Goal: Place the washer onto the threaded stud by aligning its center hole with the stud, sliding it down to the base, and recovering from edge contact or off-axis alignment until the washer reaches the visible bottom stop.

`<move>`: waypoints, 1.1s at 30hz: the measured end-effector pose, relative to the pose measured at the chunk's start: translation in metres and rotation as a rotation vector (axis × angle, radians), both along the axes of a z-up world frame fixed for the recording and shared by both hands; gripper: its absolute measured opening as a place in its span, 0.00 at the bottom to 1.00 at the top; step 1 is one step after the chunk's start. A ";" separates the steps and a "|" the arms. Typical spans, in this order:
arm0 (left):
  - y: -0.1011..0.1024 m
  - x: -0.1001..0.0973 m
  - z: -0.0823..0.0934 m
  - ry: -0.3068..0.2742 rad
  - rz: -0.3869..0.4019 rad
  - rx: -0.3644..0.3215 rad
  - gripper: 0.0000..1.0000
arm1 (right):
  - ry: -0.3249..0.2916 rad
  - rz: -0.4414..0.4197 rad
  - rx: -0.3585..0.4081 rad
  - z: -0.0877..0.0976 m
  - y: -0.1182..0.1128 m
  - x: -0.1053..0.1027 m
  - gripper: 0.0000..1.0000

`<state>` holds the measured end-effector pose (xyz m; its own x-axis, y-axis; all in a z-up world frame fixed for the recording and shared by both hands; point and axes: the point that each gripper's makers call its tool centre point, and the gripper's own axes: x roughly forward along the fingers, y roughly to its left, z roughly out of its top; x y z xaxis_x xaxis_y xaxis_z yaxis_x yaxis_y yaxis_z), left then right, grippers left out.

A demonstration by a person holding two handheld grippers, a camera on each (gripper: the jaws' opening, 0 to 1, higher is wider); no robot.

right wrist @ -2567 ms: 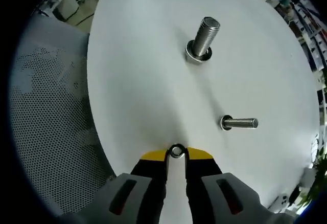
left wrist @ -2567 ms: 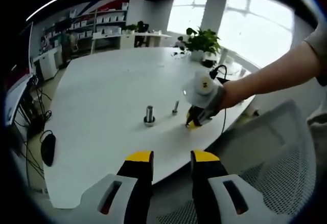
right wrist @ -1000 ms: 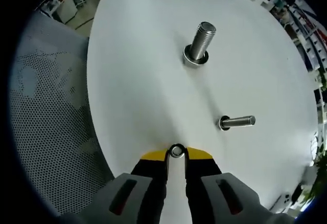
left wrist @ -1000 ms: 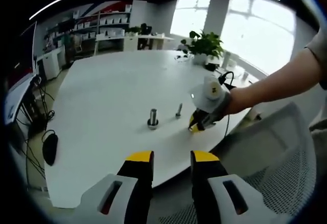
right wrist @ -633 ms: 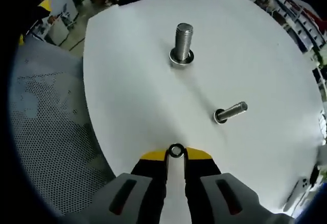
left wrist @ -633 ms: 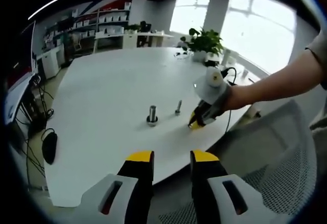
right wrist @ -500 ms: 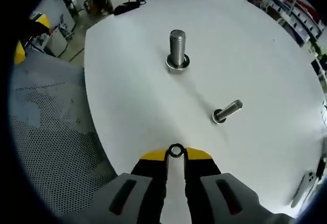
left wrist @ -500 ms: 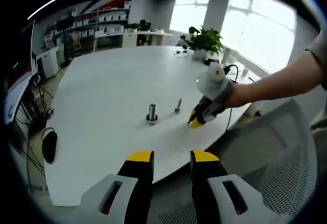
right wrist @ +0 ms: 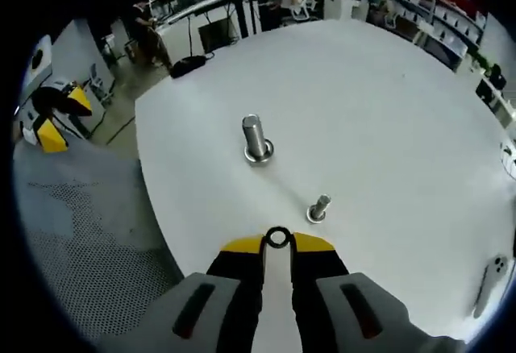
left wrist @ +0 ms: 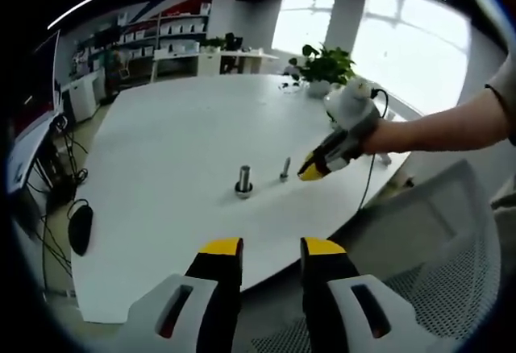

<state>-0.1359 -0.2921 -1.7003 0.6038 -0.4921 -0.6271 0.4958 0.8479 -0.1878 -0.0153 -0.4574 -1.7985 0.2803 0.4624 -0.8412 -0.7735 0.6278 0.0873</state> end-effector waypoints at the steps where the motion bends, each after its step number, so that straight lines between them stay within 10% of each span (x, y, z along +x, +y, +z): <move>1: 0.000 0.000 0.000 0.002 -0.001 0.002 0.26 | 0.001 -0.007 0.004 0.000 -0.003 0.001 0.13; 17: 0.002 0.002 0.001 -0.003 0.011 0.008 0.26 | -0.096 0.028 0.022 0.026 -0.003 0.032 0.14; 33: 0.004 0.002 -0.001 0.004 0.019 0.016 0.26 | -0.100 0.102 -0.009 0.013 0.005 0.040 0.14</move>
